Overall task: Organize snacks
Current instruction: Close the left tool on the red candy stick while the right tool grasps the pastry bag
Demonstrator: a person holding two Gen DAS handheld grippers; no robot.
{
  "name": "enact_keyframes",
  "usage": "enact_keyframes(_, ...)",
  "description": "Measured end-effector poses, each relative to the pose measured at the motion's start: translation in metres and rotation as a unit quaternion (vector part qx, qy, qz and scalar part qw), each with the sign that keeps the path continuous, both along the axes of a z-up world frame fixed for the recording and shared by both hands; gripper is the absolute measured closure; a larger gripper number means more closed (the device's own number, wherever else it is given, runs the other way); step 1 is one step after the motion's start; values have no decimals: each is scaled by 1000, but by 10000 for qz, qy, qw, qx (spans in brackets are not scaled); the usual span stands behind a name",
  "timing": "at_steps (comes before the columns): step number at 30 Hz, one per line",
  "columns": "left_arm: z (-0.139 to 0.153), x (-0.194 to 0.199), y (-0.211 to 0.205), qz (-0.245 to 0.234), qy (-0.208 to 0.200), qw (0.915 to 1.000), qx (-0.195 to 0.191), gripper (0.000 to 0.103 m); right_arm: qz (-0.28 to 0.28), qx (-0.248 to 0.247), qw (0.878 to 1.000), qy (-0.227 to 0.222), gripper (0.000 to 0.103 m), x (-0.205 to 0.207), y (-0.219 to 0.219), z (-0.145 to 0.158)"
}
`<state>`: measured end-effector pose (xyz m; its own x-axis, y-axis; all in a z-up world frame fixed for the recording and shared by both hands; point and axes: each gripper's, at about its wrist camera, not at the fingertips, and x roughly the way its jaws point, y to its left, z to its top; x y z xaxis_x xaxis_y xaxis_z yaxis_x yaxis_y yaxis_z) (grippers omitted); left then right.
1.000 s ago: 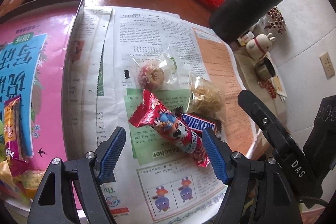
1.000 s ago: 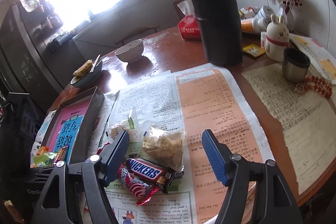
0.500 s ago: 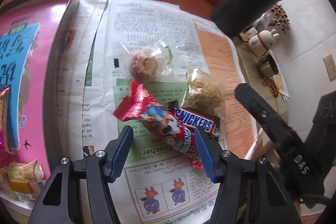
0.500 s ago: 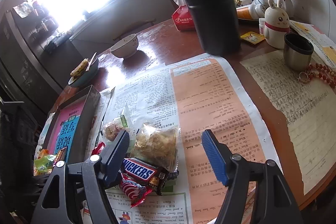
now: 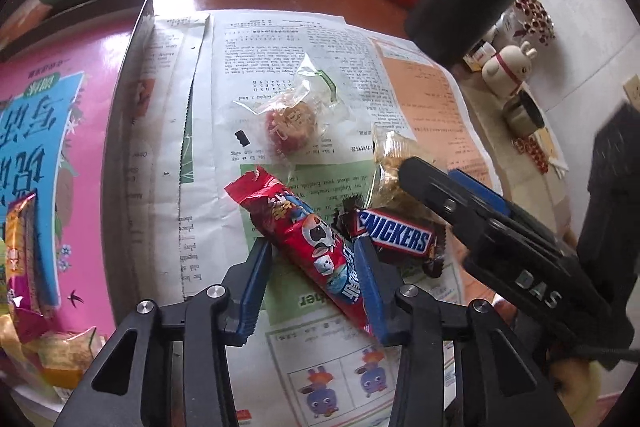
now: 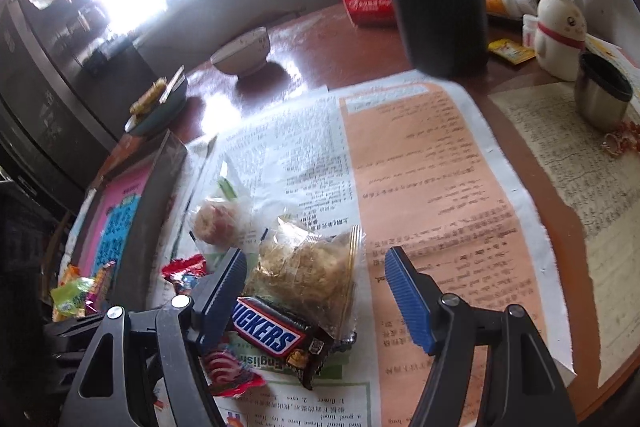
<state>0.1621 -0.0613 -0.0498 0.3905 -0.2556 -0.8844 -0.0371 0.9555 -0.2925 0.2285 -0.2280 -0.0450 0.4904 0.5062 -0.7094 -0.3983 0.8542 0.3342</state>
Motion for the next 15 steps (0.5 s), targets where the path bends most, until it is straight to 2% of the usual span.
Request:
enact_keyframes(5, 0, -3, -5, -165, -86, 9996, 226, 59, 73, -269, 9996, -49, 33, 2, 13, -5)
enact_keyframes(8, 0, -5, -8, -271, -134, 9989, 370, 61, 133, -415, 9988, -205, 39, 0, 19, -6)
enact_keyframes(12, -1, -8, -10, -387, -249, 9972, 583, 69, 275, -639, 9966, -440, 47, -6, 26, -7)
enact_keyframes(15, -1, -10, -7, -427, -281, 9974, 510, 77, 316, -668, 9956, -572, 50, -11, 26, -5)
